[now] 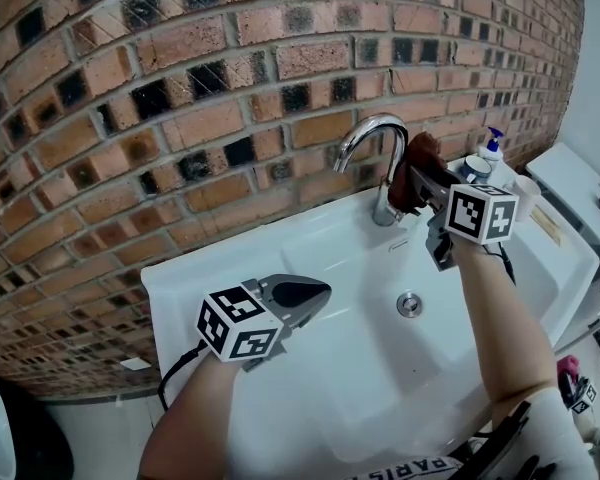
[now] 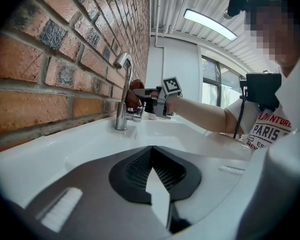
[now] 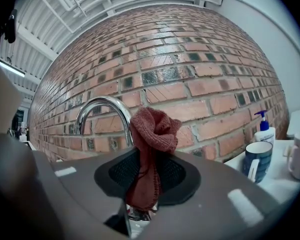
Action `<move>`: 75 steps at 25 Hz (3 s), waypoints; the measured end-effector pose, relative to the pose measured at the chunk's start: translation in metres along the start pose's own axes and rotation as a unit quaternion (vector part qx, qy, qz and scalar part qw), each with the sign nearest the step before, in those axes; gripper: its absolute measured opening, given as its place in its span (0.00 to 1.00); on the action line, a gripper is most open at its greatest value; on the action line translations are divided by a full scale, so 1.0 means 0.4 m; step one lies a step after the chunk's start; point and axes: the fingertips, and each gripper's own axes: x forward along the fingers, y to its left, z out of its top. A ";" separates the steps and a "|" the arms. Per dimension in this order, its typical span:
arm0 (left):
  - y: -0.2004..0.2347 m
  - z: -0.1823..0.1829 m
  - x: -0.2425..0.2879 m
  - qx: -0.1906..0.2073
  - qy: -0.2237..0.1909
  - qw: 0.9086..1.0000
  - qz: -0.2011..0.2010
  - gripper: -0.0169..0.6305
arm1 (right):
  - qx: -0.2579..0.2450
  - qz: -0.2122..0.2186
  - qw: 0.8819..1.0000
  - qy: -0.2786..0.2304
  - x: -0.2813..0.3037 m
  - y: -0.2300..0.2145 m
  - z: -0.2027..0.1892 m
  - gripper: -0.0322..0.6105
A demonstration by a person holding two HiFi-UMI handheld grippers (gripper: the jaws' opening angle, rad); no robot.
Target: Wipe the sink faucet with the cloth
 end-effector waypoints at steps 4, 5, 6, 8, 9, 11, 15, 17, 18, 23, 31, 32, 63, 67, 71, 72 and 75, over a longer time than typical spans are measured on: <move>-0.001 -0.001 0.000 0.000 0.000 1.000 0.000 0.04 | -0.004 0.003 1.000 -0.007 -0.017 0.012 0.016 0.17; -0.001 -0.001 0.000 0.000 0.000 1.000 0.000 0.04 | -0.007 0.007 1.000 -0.014 -0.026 0.023 0.024 0.18; -0.001 -0.001 0.000 0.000 0.000 1.000 0.000 0.04 | -0.013 0.013 1.000 -0.019 -0.035 0.038 0.029 0.18; -0.001 0.001 0.000 0.001 0.000 1.000 0.000 0.04 | -0.036 0.027 0.999 -0.022 -0.048 0.080 0.032 0.19; -0.001 0.001 0.000 0.001 0.000 1.000 0.000 0.04 | -0.049 0.036 0.998 -0.022 -0.049 0.105 0.032 0.20; -0.001 0.001 -0.001 0.001 -0.001 1.000 0.000 0.04 | -0.068 0.057 0.996 -0.022 -0.046 0.157 0.033 0.20; -0.003 0.000 -0.001 0.001 -0.001 1.000 0.000 0.04 | -0.097 0.078 0.992 -0.010 -0.018 0.217 0.023 0.20; -0.002 0.001 0.000 0.001 -0.002 1.000 0.000 0.04 | -0.106 0.076 0.991 -0.001 -0.001 0.221 0.010 0.20; -0.002 0.001 0.000 0.001 -0.002 1.000 0.000 0.04 | -0.109 0.073 0.991 0.002 0.005 0.218 0.006 0.20; 0.000 0.000 -0.001 0.001 -0.001 1.000 0.000 0.04 | -0.133 0.061 0.989 0.032 0.020 0.198 -0.012 0.20; 0.000 0.002 0.000 0.001 -0.001 1.000 0.000 0.04 | -0.144 0.033 0.986 0.075 0.039 0.139 -0.073 0.20; 0.000 0.002 0.001 0.001 -0.001 1.000 0.000 0.04 | -0.143 0.031 0.986 0.075 0.040 0.136 -0.072 0.20; -0.001 -0.001 0.001 0.001 0.000 1.000 -0.002 0.04 | -0.171 0.048 0.984 0.015 0.036 0.268 0.069 0.20; -0.002 -0.001 0.001 0.001 0.001 1.000 -0.002 0.04 | -0.177 0.064 0.982 0.015 0.034 0.308 0.058 0.20; -0.002 -0.001 0.001 0.001 0.001 1.000 -0.002 0.04 | -0.180 0.070 0.981 0.019 0.037 0.326 0.039 0.20; -0.002 -0.001 0.001 0.001 0.001 1.000 -0.002 0.04 | -0.180 0.071 0.981 0.019 0.037 0.328 0.035 0.20; -0.002 -0.001 0.001 0.001 0.001 1.000 -0.002 0.04 | -0.186 0.071 0.980 0.020 0.038 0.333 0.025 0.20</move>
